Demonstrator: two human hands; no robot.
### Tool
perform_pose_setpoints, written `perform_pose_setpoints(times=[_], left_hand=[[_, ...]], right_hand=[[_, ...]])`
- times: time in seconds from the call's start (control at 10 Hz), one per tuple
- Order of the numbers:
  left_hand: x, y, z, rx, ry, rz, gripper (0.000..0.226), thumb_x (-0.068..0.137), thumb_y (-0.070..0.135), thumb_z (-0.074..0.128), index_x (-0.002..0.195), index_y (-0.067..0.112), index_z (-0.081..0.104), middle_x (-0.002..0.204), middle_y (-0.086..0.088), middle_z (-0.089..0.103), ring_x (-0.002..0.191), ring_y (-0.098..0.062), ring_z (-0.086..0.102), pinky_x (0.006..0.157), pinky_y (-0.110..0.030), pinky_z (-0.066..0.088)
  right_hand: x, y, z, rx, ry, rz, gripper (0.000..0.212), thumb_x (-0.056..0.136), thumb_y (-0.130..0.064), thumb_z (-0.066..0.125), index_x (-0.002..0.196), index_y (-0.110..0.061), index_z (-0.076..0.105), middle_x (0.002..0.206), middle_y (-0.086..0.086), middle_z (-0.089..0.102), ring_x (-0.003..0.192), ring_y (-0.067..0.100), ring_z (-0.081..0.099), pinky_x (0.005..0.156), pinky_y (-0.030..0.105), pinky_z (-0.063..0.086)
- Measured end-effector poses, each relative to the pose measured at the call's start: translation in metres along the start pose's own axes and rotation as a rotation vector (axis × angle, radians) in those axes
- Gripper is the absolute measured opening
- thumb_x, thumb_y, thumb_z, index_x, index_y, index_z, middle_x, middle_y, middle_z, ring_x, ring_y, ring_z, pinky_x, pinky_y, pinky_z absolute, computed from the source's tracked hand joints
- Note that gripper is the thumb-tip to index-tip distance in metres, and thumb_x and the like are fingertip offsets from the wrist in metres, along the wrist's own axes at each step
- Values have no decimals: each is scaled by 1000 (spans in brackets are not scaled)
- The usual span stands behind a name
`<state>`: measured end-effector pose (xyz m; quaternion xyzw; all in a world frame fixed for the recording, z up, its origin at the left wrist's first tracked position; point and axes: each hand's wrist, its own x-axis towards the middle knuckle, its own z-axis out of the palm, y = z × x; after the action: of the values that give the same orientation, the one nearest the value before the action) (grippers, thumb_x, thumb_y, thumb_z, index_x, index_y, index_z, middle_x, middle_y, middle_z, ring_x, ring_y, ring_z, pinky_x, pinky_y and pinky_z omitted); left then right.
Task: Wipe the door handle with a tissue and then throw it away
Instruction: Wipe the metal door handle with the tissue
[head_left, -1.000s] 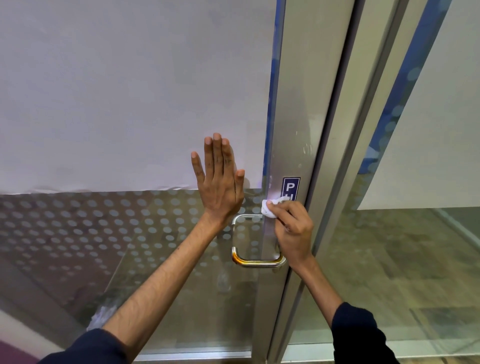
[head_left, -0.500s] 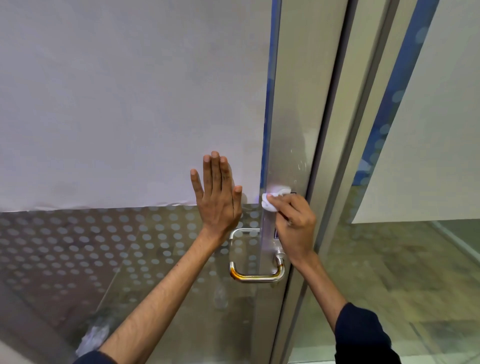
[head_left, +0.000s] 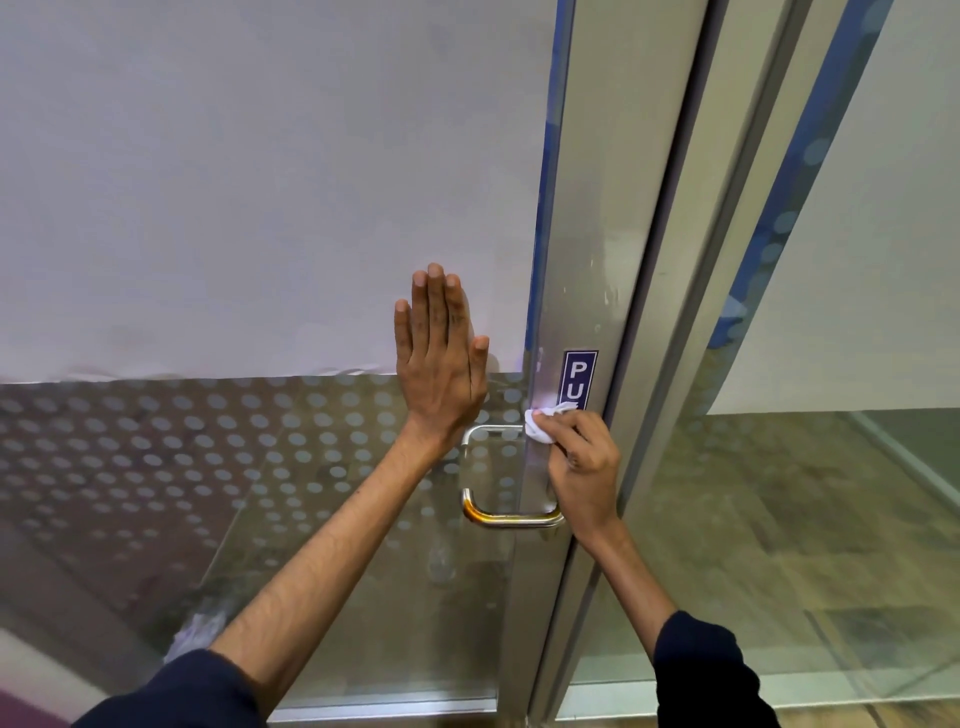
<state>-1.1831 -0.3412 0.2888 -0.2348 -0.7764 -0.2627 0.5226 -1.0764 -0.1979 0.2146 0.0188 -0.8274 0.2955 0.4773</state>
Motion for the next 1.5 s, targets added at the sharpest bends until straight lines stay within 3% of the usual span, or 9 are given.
perform_pose_setpoints(times=[0.3,0.5,0.7,0.9,1.1,1.5], left_hand=[[-15,-7,-2,13,-42,29,58,105,37,7,154,17,-17,162,4,-28,152,-12,-20,124,-32,-14],[-16,-8,-1,21,-32,32,60,104,35,10,154,17,-18,162,4,-28,152,-12,-20,124,-32,-14],[-16,-8,0,24,-36,18,61,103,36,11,153,18,-19,161,5,-30,151,-12,-21,124,-32,-15],[-16,-7,0,24,-50,8,61,103,37,9,153,18,-20,161,5,-31,151,-11,-22,124,-32,-15],[-15,-7,-1,13,-56,3,61,103,38,8,152,19,-21,160,6,-33,150,-11,-23,123,-32,-15],[-15,-7,-2,-9,-49,7,59,103,38,5,152,19,-21,160,6,-33,150,-10,-23,124,-33,-13]], right_hand=[[3,-9,-14,56,-40,154,37,74,15,68,101,-9,76,88,4,66,82,11,60,81,16,52],[-15,1,-29,14,-123,275,33,72,9,70,95,-14,78,80,0,63,74,10,61,70,1,38],[-40,15,-25,-50,-314,412,32,75,4,66,96,-17,79,77,-7,59,68,1,54,65,4,38],[-37,13,-25,-119,-439,438,31,80,-1,61,92,-24,79,77,-4,55,69,12,52,66,29,46],[-26,9,-30,-81,-594,456,23,80,-8,63,84,-24,79,80,3,57,75,16,53,70,28,42],[-48,-15,-26,-107,-543,503,24,88,-9,64,96,-27,78,79,-6,59,86,20,58,71,27,39]])
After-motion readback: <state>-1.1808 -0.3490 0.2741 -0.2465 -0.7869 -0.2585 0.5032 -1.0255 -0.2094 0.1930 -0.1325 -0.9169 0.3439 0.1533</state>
